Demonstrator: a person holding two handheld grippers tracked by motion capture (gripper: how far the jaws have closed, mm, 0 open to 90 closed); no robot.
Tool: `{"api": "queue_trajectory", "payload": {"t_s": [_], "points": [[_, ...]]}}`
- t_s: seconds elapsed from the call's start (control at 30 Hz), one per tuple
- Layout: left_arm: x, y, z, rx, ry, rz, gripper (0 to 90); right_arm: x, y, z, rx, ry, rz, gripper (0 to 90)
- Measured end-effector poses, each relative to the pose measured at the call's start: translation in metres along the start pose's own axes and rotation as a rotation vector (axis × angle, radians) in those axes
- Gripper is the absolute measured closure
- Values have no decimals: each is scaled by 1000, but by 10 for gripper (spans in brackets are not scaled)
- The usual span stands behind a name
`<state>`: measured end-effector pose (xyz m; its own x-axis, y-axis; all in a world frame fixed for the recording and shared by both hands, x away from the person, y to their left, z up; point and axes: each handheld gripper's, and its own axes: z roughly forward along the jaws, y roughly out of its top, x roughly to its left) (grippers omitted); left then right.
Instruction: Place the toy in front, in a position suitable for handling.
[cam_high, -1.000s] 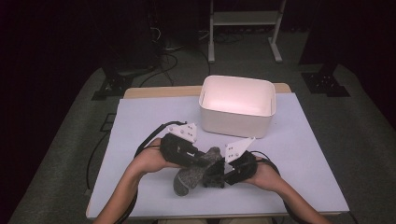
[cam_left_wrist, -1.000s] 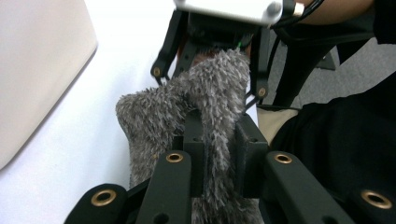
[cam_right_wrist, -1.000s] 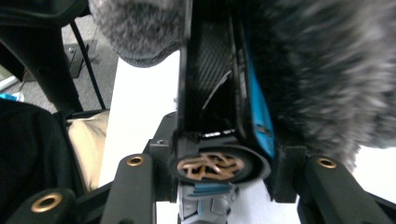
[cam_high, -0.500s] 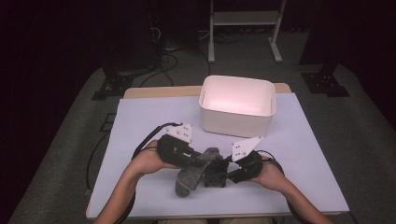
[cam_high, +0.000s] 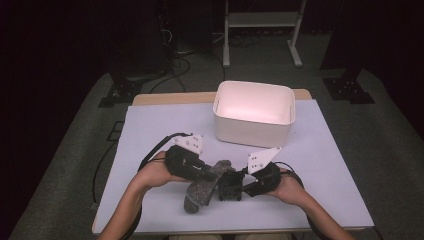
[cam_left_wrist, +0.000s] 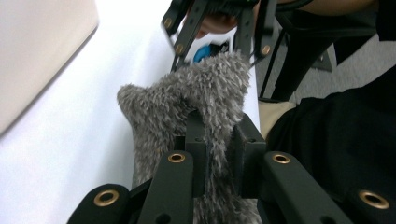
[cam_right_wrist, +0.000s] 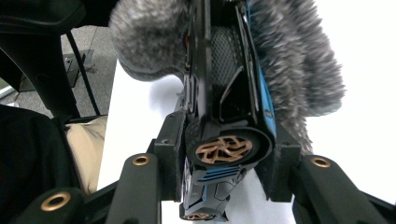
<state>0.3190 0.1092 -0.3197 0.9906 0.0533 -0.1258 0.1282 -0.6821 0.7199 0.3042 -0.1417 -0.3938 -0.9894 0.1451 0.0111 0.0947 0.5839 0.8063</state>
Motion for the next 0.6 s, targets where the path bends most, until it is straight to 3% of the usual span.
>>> {"api": "queue_trajectory", "payload": {"t_s": [0.27, 0.33, 0.47, 0.6], "points": [[-9, 46, 12, 54, -16, 93, 793, 4, 2, 4, 10, -2, -18, 561], [-9, 52, 19, 71, -16, 95, 793, 5, 1, 4, 3, -1, -16, 561], [-7, 57, 24, 73, -14, 101, 791, 3, -3, 1, -14, 0, 2, 561], [-6, 53, 19, 70, 6, 100, 785, 2, -6, 0, -30, -7, 7, 562]]}}
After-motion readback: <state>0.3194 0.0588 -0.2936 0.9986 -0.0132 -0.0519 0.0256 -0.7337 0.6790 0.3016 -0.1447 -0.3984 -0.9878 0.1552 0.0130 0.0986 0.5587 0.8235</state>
